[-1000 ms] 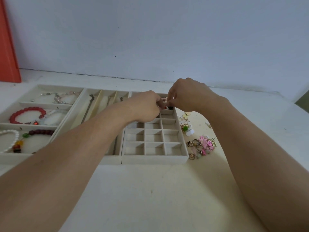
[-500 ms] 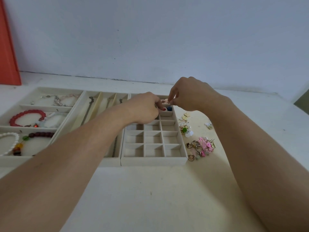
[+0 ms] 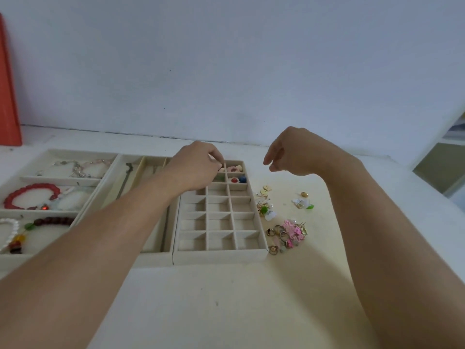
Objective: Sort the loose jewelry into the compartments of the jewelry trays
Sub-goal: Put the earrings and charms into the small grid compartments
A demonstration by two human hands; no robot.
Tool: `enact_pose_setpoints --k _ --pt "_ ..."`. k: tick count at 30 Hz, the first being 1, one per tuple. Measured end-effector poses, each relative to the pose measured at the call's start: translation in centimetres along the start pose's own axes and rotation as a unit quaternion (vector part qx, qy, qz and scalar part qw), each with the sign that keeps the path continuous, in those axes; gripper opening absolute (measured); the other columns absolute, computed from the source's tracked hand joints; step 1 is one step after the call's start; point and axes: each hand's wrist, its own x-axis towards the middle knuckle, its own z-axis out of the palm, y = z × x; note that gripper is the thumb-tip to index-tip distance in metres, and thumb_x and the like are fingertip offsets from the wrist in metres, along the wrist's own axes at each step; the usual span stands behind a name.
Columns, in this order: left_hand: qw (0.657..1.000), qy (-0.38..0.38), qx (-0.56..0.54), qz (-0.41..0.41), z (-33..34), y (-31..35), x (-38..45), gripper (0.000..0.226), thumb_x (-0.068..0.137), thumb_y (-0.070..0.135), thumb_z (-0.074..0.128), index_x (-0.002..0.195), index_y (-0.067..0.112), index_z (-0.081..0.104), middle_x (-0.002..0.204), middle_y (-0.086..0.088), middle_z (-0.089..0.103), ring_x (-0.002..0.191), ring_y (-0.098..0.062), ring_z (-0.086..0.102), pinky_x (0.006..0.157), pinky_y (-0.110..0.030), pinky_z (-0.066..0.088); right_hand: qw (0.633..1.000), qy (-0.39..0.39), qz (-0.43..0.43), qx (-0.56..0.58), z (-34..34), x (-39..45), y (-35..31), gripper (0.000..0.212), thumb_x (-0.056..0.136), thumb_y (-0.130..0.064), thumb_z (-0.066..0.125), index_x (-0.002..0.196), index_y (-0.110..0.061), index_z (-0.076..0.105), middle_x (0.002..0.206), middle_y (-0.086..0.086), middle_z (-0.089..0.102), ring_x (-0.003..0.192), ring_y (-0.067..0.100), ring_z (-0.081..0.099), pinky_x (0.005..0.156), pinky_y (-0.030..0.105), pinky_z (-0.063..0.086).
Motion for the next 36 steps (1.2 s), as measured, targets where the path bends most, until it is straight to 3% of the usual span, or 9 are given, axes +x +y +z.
enact_pose_setpoints --k 4,10,14,18,23,26,31,36 --pt "1.000 0.000 -0.010 0.004 0.1 0.2 -0.2 0.015 0.095 0.021 0.059 0.096 0.030 0.071 0.086 0.009 0.064 0.064 -0.008 0.058 0.057 -0.023 0.041 0.997 -0.070 0.003 -0.041 1.5 -0.5 0.7 0.023 0.087 -0.008 0.075 0.096 -0.028 0.080 0.082 -0.014 0.075 0.084 0.006 0.070 0.077 0.025 0.054" --pt "1.000 -0.008 -0.023 0.018 0.4 0.7 -0.4 0.009 0.093 0.030 0.067 0.100 0.029 0.072 0.093 0.011 0.064 0.081 -0.006 0.061 0.058 -0.021 0.041 0.996 -0.075 0.037 -0.038 1.2 -2.1 4.4 0.025 0.088 -0.006 0.071 0.096 -0.029 0.076 0.080 -0.013 0.075 0.083 0.008 0.071 0.072 0.025 0.054" --pt "1.000 -0.007 -0.023 0.020 0.9 1.0 -0.6 0.006 0.093 0.031 0.067 0.098 0.031 0.072 0.094 0.012 0.065 0.083 -0.002 0.060 0.055 -0.016 0.038 0.996 -0.065 0.047 -0.039 1.3 -3.1 6.1 0.008 0.085 -0.034 0.078 0.092 -0.035 0.074 0.089 -0.013 0.072 0.082 0.005 0.064 0.066 0.024 0.046" --pt "0.999 -0.023 -0.028 0.025 1.2 1.2 -0.9 0.007 0.092 0.030 0.070 0.098 0.030 0.073 0.095 0.012 0.066 0.090 -0.002 0.061 0.064 -0.017 0.041 0.990 -0.110 0.056 -0.075 1.9 -3.7 6.7 0.019 0.079 -0.050 0.080 0.091 -0.038 0.070 0.093 -0.014 0.067 0.083 0.005 0.060 0.068 0.027 0.043" --pt "0.999 -0.026 -0.032 0.033 1.4 1.7 -1.3 0.010 0.090 0.030 0.071 0.100 0.028 0.074 0.093 0.011 0.069 0.093 -0.004 0.063 0.076 -0.021 0.047 0.991 -0.107 0.046 -0.072 2.9 -3.9 6.6 0.011 0.087 -0.038 0.075 0.088 -0.034 0.065 0.087 -0.014 0.059 0.077 0.004 0.056 0.060 0.023 0.038" --pt "0.998 -0.033 -0.034 0.042 1.6 1.9 -1.6 0.009 0.089 0.027 0.072 0.097 0.030 0.074 0.093 0.011 0.070 0.091 -0.004 0.064 0.076 -0.021 0.046 0.994 -0.095 0.032 -0.045 3.5 -4.2 6.4 0.006 0.091 -0.031 0.071 0.089 -0.033 0.066 0.093 -0.009 0.063 0.085 0.012 0.062 0.066 0.026 0.043" --pt "0.995 -0.059 -0.053 0.060 1.7 2.1 -1.9 0.009 0.087 0.029 0.076 0.095 0.033 0.074 0.093 0.010 0.068 0.084 -0.003 0.064 0.068 -0.019 0.043 0.999 -0.042 -0.010 0.025 3.5 -4.6 6.3 0.011 0.090 -0.027 0.071 0.085 -0.035 0.067 0.091 -0.014 0.067 0.075 0.001 0.059 0.060 0.020 0.038" --pt "0.989 -0.092 -0.077 0.089 1.7 2.7 -2.4 0.014 0.083 0.029 0.081 0.096 0.032 0.075 0.094 0.006 0.074 0.090 -0.005 0.067 0.080 -0.021 0.046 0.976 0.000 -0.056 0.209 3.3 -4.9 5.2 0.009 0.091 -0.035 0.074 0.086 -0.028 0.072 0.078 -0.018 0.071 0.065 -0.002 0.063 0.062 0.023 0.052"
